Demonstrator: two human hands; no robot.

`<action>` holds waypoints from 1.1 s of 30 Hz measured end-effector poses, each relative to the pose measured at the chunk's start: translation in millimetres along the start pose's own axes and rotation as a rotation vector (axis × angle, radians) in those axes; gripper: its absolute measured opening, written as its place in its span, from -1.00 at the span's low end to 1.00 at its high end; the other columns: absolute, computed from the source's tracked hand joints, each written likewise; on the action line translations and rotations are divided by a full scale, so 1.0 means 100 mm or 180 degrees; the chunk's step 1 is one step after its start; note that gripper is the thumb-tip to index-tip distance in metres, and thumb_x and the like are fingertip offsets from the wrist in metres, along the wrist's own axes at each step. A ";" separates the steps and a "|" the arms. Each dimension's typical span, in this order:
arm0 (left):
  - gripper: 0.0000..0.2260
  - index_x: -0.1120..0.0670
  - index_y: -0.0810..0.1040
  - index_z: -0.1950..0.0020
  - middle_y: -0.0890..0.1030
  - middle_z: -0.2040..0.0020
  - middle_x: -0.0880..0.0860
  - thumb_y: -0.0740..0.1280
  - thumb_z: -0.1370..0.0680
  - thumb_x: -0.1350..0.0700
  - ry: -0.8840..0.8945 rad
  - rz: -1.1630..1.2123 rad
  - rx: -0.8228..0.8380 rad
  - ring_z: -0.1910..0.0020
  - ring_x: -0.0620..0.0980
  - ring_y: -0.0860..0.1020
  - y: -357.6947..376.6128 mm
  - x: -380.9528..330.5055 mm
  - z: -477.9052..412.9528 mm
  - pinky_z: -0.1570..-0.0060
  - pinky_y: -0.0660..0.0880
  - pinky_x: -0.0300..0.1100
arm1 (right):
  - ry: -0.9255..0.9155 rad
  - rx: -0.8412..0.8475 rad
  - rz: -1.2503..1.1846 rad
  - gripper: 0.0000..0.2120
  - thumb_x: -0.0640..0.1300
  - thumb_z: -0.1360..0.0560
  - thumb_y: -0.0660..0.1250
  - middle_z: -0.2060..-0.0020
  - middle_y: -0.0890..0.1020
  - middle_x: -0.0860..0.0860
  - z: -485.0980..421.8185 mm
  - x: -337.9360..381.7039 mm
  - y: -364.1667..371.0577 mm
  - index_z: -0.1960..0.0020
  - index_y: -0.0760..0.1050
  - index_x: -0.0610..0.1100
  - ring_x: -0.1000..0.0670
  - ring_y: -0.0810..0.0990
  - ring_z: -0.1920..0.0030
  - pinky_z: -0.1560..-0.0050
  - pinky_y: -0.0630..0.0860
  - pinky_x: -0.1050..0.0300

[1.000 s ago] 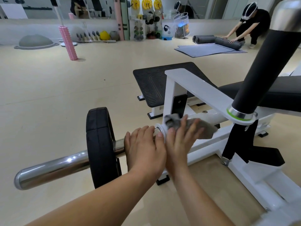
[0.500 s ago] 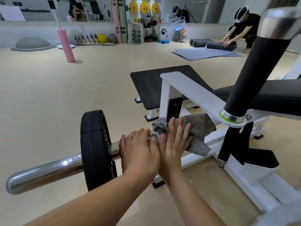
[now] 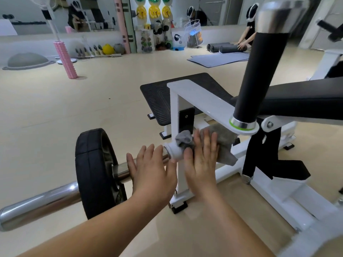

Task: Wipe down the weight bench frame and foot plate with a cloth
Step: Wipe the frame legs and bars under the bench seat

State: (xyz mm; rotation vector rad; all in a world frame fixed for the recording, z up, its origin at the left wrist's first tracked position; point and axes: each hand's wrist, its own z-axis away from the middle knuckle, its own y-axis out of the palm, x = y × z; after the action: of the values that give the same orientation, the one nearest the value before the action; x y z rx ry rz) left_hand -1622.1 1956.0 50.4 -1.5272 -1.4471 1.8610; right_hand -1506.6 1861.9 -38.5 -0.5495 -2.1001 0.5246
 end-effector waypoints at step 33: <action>-0.38 -0.01 0.07 -0.63 0.07 -0.66 0.03 0.19 -0.60 -0.05 0.0191 -0.0221 0.0553 -0.64 -0.01 -0.01 0.17 -0.26 -0.48 -0.60 -0.10 0.12 | 0.0464 -0.0106 -0.1377 -0.16 0.18 -0.56 0.28 -0.61 -0.14 0.27 -0.27 -0.30 -0.33 -0.64 -0.17 0.20 0.25 -0.13 -0.60 -0.61 -0.07 0.18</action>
State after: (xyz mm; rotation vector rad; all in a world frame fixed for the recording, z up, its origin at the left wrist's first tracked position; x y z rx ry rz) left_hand -1565.6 1951.9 54.9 -1.4198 -1.2600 1.8319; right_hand -1475.0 1822.4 -25.3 -0.1354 -2.0107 0.1947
